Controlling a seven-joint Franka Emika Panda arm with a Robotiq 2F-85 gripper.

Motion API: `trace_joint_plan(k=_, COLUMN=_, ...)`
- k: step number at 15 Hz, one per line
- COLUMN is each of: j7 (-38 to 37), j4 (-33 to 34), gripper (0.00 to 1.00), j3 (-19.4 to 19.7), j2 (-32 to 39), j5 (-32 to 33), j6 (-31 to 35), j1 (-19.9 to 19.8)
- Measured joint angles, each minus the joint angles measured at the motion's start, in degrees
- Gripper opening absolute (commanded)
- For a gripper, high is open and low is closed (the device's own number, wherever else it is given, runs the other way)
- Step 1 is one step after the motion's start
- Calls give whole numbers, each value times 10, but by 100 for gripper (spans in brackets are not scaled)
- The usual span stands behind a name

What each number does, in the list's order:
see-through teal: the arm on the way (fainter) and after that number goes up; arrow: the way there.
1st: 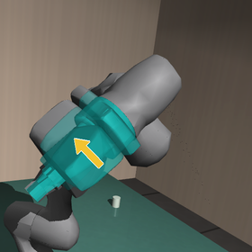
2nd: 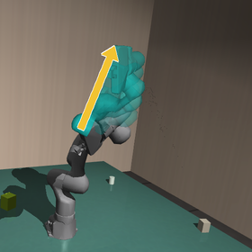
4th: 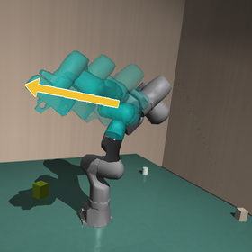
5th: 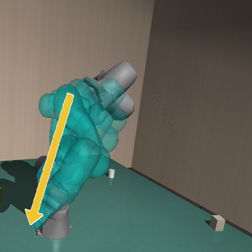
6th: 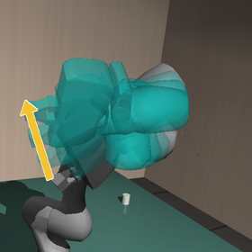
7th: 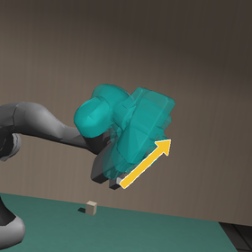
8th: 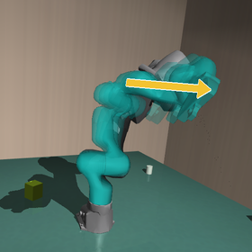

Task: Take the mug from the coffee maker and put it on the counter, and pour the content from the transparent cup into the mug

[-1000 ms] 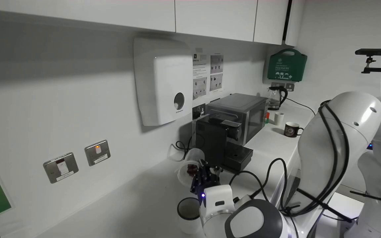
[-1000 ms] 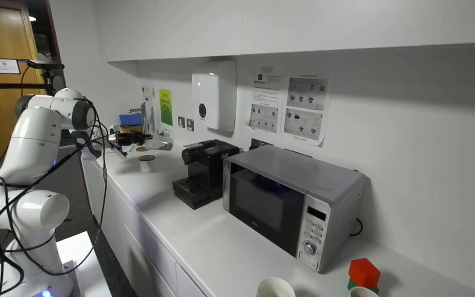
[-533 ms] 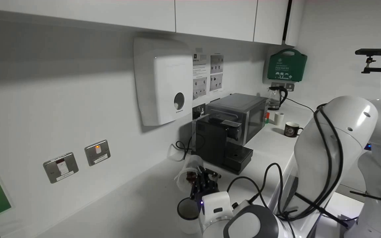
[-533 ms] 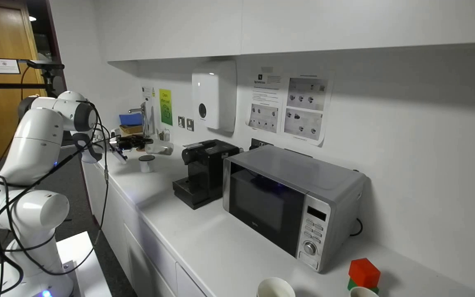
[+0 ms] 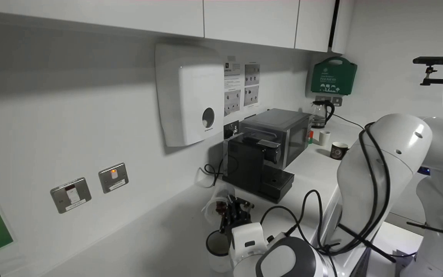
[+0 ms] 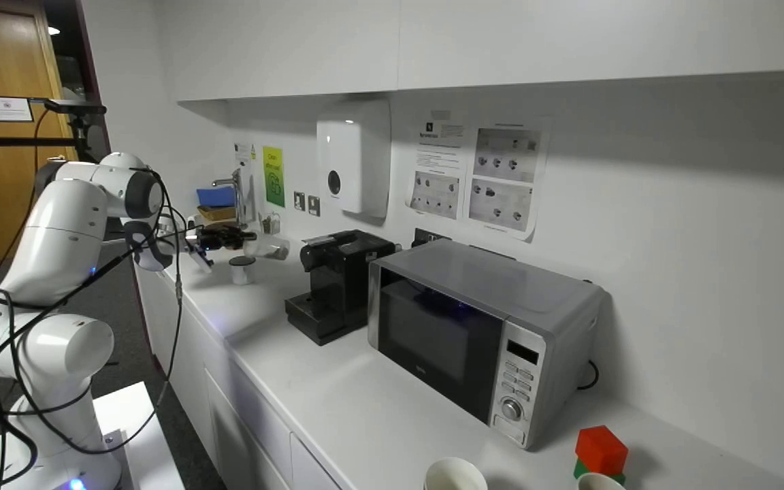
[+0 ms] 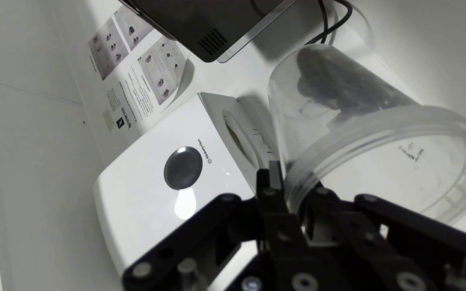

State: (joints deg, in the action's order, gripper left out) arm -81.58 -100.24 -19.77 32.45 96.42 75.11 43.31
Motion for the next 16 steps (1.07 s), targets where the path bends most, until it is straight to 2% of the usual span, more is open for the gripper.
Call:
trace_joint_plan(k=7, j7=7, j4=11, gripper=2, j3=0, j2=4, j5=0, j6=-13, j1=4)
trace_joint_plan(k=16, j7=26, j4=54, gripper=2, j3=3, j2=43, j5=0, j6=-54, j1=25)
